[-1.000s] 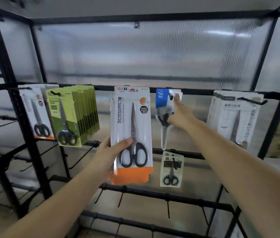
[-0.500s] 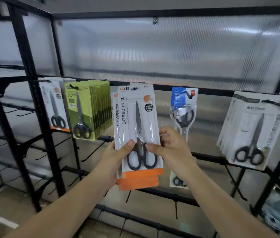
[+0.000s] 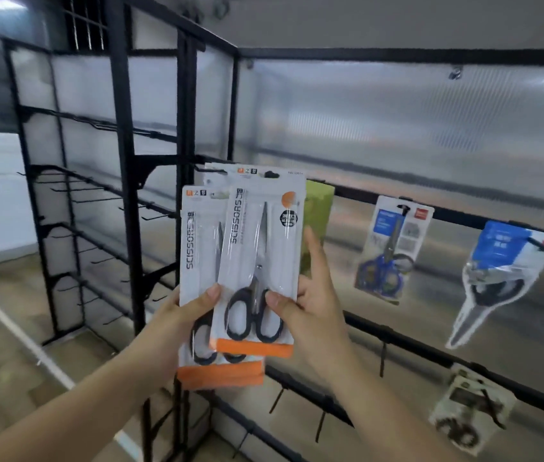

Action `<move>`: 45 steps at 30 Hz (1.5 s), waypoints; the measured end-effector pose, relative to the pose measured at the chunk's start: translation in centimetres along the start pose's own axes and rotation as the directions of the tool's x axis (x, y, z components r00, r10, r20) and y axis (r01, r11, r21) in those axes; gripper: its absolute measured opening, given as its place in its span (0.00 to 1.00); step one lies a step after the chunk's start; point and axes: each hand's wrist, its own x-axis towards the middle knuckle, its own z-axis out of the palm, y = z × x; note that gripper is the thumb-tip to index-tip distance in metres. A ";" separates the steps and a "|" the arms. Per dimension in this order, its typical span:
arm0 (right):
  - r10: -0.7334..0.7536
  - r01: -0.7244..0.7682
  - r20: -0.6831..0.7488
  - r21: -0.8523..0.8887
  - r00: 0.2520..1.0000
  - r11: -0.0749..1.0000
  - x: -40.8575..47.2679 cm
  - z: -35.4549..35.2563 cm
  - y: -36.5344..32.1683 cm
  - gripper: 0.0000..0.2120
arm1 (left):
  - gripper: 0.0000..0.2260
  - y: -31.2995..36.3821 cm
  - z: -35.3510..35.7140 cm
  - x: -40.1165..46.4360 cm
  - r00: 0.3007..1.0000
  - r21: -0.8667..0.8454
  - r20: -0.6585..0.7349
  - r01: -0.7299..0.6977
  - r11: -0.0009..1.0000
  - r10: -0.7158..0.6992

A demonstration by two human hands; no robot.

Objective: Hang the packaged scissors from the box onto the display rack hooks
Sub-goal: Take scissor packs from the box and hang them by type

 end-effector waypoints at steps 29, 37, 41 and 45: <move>0.185 -0.331 -0.312 -0.522 0.932 0.786 15.2 13.7 5.1 0.37 | 0.14 8.2 -17.5 11.8 0.996 0.014 0.016 0.084 0.996 -0.084; 0.016 -0.068 -0.137 -0.389 0.990 0.919 11.9 17.1 3.2 0.23 | 0.18 7.8 -15.5 11.9 0.987 -0.012 0.128 0.098 0.995 -0.095; -0.063 -0.011 -0.165 -0.410 0.984 0.912 11.5 18.0 3.5 0.26 | 0.26 7.8 -15.1 11.8 0.970 -0.034 0.216 0.122 0.992 -0.112; -0.098 0.017 -0.235 -0.325 0.967 0.946 11.3 17.7 3.6 0.30 | 0.41 8.1 -15.7 11.8 0.948 -0.016 0.278 0.168 0.986 -0.157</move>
